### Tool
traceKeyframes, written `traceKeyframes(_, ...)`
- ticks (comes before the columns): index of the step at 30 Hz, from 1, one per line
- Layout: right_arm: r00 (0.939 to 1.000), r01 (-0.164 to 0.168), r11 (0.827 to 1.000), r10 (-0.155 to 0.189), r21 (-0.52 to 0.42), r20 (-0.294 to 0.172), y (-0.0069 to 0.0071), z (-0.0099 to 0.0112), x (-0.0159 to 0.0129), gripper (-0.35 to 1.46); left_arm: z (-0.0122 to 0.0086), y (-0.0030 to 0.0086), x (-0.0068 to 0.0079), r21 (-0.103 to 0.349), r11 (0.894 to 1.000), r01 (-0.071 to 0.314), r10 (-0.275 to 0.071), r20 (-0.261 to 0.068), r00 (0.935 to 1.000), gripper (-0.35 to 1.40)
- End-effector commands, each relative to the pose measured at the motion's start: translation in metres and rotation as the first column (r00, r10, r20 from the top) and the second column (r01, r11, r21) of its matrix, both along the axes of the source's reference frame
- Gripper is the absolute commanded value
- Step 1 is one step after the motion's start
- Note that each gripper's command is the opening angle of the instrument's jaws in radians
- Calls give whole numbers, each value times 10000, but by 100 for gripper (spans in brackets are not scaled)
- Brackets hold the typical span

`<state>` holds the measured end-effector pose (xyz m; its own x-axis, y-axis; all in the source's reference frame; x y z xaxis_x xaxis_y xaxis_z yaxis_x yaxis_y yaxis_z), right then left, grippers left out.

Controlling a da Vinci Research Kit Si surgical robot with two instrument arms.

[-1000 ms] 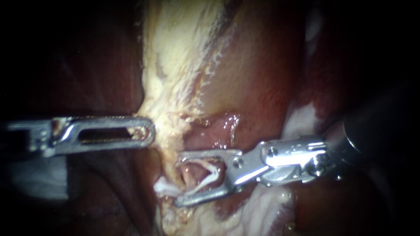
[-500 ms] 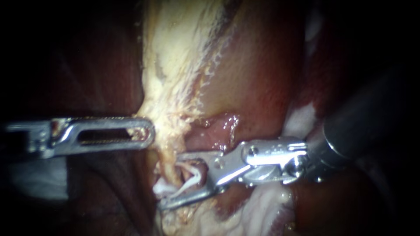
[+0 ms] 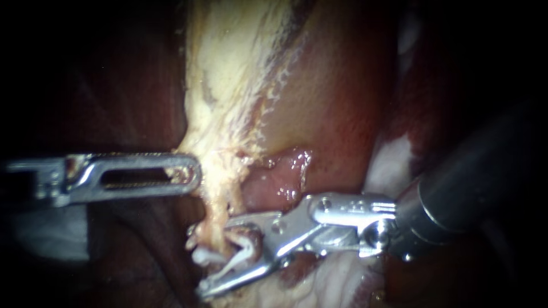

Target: Clipping third clip left tube

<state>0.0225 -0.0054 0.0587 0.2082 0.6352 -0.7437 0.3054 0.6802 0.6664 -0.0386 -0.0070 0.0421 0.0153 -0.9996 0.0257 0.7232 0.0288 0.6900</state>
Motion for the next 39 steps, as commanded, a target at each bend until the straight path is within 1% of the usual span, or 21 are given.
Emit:
traceKeyframes(1, 10000, -45, 10000, 45, 1, -28, 0, 1, 2, 59, 0, 0, 0, 2, 10000, 0, 0, -3, 10000, -35)
traceKeyframes(4, 9999, -157, 9999, 157, 20, -22, 4, 1, 8, 59, 0, 0, 0, 2, 10000, 0, 0, -3, 10000, -35)
traceKeyframes(7, 9992, -405, 9992, 406, 73, -51, 10, -2, 9, 59, 0, 0, -1, 2, 10000, 4, -4, -5, 10000, -35)
traceKeyframes(10, 9984, -566, 9983, 567, 151, -74, 19, -9, 6, 59, 0, 0, -1, 2, 10000, 4, -4, -6, 10000, -35)
traceKeyframes(12, 9972, -739, 9971, 740, 208, -82, 25, -15, 3, 58, 0, 0, -1, 2, 10000, 4, -4, -6, 10000, -35)
traceKeyframes(15, 9959, -884, 9956, 890, 312, -185, 32, -22, -2, 56, 0, 0, -1, 1, 10000, 6, -6, -6, 10000, -35)
traceKeyframes(16, 9949, -994, 9945, 1000, 331, -164, 35, -23, -4, 56, 0, 0, -1, 1, 10000, 6, -6, -7, 10000, -35)
traceKeyframes(19, 9931, -1153, 9925, 1160, 396, -174, 41, -26, -9, 53, 1, 0, -2, 1, 10000, 9, -9, -8, 10000, -35)
traceKeyframes(24, 9930, -1181, 9897, 1185, 807, -6, 45, -26, -12, 48, 1, 0, -2, 1, 10000, 9, -9, -8, 10000, -35)
traceKeyframes(25, 9930, -1179, 9888, 1181, 917, 33, 45, -25, -12, 42, 1, 0, -2, 1, 10000, 9, -9, -9, 10000, -35)
traceKeyframes(26, 9931, -1174, 9883, 1175, 969, 50, 45, -24, -13, 32, 1, 0, -2, 1, 10000, 9, -9, -8, 10000, -35)
traceKeyframes(28, 9930, -1182, 9861, 1177, 1171, 109, 41, -21, -18, -10, 1, 0, -2, 1, 10000, 8, -8, -8, 10000, -35)
traceKeyframes(29, 9916, -1269, 9832, 1227, 1313, 397, 40, -18, -21, -35, 1, 0, -2, 1, 10000, 8, -8, -8, 10000, -35)
traceKeyframes(31, 9844, -1631, 9766, 1515, 1405, 895, 42, -13, -27, -35, 1, 0, -2, 1, 10000, 10, -10, -9, 10000, -35)
traceKeyframes(34, 9805, -1799, 9730, 1655, 1447, 1061, 47, -5, -33, -35, 1, 0, -2, 1, 10000, 8, -8, -8, 10000, -35)
traceKeyframes(37, 9810, -1764, 9738, 1619, 1438, 1070, 47, 1, -34, -35, 2, 0, -2, 0, 10000, 4, -4, -6, 10000, -35)
traceKeyframes(39, 9822, -1683, 9746, 1531, 1480, 1086, 45, 2, -33, -35, 2, 1, -1, 0, 10000, 2, -2, -4, 10000, -35)
